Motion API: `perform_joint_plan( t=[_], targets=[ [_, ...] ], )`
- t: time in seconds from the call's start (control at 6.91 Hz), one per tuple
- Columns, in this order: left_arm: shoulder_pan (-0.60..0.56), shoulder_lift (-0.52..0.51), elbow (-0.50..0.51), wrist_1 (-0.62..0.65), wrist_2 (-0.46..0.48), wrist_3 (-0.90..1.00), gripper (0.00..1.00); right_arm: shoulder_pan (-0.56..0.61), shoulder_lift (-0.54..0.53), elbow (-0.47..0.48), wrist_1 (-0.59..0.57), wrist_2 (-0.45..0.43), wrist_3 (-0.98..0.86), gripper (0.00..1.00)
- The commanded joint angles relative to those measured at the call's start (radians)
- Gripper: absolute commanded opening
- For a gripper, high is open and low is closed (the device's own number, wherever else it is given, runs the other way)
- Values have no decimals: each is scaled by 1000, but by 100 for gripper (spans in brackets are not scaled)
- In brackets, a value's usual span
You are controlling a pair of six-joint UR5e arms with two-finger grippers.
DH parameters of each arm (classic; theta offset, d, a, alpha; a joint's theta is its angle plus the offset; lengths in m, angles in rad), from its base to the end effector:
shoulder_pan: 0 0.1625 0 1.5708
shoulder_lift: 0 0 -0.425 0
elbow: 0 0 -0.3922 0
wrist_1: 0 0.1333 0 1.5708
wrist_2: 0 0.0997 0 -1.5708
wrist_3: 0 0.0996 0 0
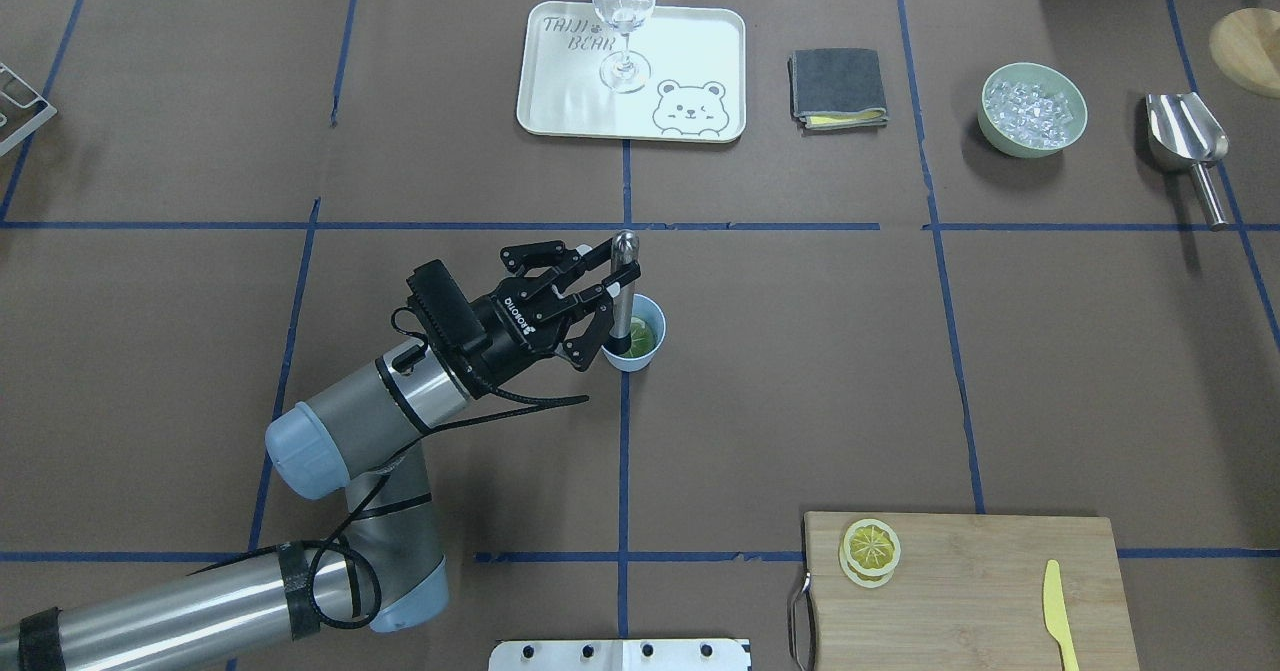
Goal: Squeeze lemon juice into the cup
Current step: 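Push the muddler down into the blue cup onto the lemon with the left gripper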
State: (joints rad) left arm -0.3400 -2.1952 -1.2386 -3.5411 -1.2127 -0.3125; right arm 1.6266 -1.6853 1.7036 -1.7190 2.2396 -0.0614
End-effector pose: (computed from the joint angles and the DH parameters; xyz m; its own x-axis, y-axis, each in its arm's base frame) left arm 0.5400 -0.3694 0.2580 0.3545 0.8199 -0.4495 0.7465 0.0414 0.6641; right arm 0.0955 -0.4277 0.6679 0.7808 0.0630 0.6216 -0.0074 0.9958 -0.0916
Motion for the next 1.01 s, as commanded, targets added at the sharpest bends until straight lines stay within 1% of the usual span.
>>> perform_joint_plan(
  t=[0.0, 0.29, 0.43, 0.58, 0.72, 0.87],
  targets=[
    [-1, 0, -47, 5, -5, -2, 0, 1, 1, -2, 1, 0, 0, 100],
    [-5, 0, -122, 27, -5, -19, 0, 1, 0, -12, 1, 0, 0, 100],
    [-14, 8, -186, 135, -7, -86, 0, 1, 3, -24, 2, 0, 0, 100],
    [-23, 8, -227, 233, -5, -199, 0, 1, 3, -24, 3, 0, -2, 100],
    [-46, 17, -296, 336, -5, -261, 0, 1, 4, -24, 3, 0, 0, 100],
    [-54, 25, -373, 513, -1, -342, 0, 1, -3, -27, 3, -2, 0, 100]
  ],
)
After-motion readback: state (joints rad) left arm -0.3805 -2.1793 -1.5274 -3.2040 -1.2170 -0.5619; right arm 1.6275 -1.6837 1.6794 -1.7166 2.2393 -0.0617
